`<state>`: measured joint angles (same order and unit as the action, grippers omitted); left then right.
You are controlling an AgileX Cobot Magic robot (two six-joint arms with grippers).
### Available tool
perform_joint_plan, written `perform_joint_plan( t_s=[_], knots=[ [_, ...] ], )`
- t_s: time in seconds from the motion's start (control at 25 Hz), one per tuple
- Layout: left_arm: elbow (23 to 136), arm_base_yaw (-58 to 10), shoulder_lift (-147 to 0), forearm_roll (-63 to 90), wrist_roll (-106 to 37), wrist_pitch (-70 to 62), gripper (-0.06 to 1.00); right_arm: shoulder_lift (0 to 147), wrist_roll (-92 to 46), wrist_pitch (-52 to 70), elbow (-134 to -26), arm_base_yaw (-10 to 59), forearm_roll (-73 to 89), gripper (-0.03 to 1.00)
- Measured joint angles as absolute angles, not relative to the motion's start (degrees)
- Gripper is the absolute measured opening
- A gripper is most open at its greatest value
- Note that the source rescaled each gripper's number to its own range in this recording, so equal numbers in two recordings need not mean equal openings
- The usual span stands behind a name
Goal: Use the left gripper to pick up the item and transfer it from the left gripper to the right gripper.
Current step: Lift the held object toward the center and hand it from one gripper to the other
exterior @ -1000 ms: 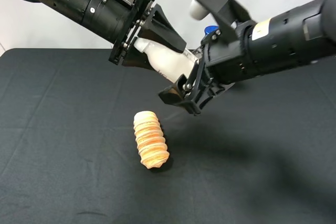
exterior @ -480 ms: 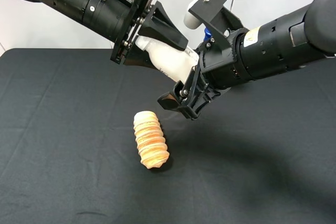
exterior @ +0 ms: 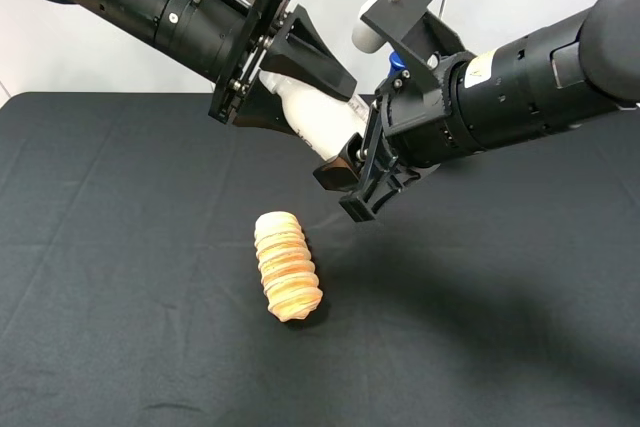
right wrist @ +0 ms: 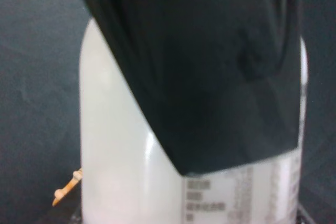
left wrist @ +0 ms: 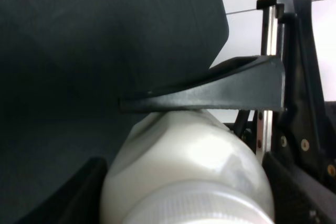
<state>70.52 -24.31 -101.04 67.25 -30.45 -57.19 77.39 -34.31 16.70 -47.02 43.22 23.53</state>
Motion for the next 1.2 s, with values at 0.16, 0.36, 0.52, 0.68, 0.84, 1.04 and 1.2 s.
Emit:
perform_joint_plan(
  t_s=[0.16, 0.36, 0.52, 0.68, 0.84, 1.04, 1.2],
  knots=[
    [70.5, -24.3, -101.0, 67.1, -30.5, -56.3, 0.02, 77.5, -34.3, 16.5, -47.0, 43.2, 23.5, 0.04],
    [70.5, -24.3, -101.0, 66.4, -30.2, -56.0, 0.02, 77.8, -34.3, 16.3, -47.0, 43.2, 23.5, 0.04],
    [70.6, -24.4, -101.0, 66.2, -29.4, -56.5, 0.02, 77.8, -34.3, 16.3, -47.0, 43.2, 23.5, 0.04],
    [70.6, -24.4, -101.0, 66.4, -27.6, -56.9, 0.66, 77.8, -34.4, 16.3, -47.0, 43.2, 23.5, 0.04],
    [70.6, -24.4, -101.0, 66.4, -27.1, -57.5, 0.94, 77.8, -34.4, 16.3, -47.0, 43.2, 23.5, 0.04],
    [70.6, -24.4, -101.0, 66.4, -27.2, -58.0, 0.99, 77.8, -34.4, 16.3, -47.0, 43.2, 23.5, 0.04],
    [70.6, -24.4, -101.0, 66.4, -27.2, -59.5, 1.0, 77.8, -34.4, 16.3, -47.0, 43.2, 23.5, 0.04]
  ],
)
